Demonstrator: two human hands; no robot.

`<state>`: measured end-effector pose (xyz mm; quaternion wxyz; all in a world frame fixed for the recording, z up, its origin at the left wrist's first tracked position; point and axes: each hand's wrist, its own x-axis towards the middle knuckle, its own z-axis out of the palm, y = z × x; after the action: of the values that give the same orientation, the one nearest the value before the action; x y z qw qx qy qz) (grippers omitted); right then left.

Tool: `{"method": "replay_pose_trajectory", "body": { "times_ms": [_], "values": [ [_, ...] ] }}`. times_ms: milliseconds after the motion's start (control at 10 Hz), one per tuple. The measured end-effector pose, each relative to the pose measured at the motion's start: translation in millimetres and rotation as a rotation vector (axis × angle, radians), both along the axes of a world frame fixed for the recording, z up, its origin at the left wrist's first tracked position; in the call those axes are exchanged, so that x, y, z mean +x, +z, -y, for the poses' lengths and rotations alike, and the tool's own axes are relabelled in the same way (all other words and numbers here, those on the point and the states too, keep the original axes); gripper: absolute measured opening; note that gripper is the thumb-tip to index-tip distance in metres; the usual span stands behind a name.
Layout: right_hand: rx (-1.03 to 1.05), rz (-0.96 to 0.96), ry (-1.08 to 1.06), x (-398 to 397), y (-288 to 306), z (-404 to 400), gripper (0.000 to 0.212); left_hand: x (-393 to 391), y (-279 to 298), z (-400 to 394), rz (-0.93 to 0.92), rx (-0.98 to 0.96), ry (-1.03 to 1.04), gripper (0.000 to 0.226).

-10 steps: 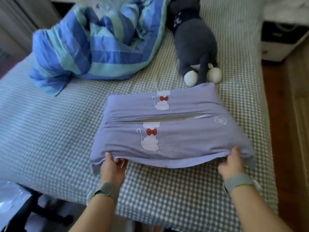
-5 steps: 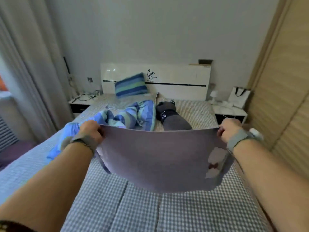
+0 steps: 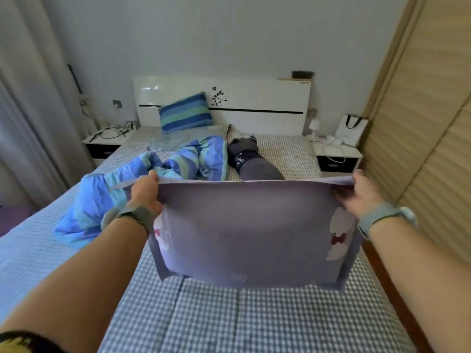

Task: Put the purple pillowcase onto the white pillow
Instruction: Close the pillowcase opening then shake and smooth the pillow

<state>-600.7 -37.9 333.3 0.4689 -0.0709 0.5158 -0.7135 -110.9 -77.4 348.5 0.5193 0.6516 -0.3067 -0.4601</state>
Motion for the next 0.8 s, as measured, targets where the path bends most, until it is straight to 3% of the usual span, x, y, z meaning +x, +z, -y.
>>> {"method": "replay_pose_trajectory", "body": {
  "times_ms": [100,200,300,400,500,600,700,800],
  "values": [
    [0.107,-0.046,-0.038,0,7,-26,0.031,-25,17,-20,0.433,-0.058,0.05,0.05],
    [0.309,-0.572,-0.018,26,22,-45,0.016,-51,35,-33,0.738,-0.234,-0.039,0.039],
    [-0.105,-1.306,0.641,141,73,-70,0.076,-121,79,-55,1.025,-0.652,-0.247,0.033],
    [-0.15,-1.712,0.324,196,78,-68,0.014,-174,105,-86,1.251,-0.956,-0.552,0.03],
    [-0.2,-1.455,0.122,168,63,-72,0.029,-150,100,-81,1.083,-1.101,-0.74,0.02],
    [-0.189,-0.92,-0.017,128,59,-94,0.033,-70,73,-34,1.172,-0.758,-0.61,0.078],
    [-0.104,-0.781,-0.045,94,50,-118,0.038,-40,52,-11,1.209,-0.595,-0.55,0.088],
    [-0.06,-0.683,-0.034,69,29,-137,0.04,-62,46,4,1.281,-0.682,-0.638,0.084]
  ]
}}
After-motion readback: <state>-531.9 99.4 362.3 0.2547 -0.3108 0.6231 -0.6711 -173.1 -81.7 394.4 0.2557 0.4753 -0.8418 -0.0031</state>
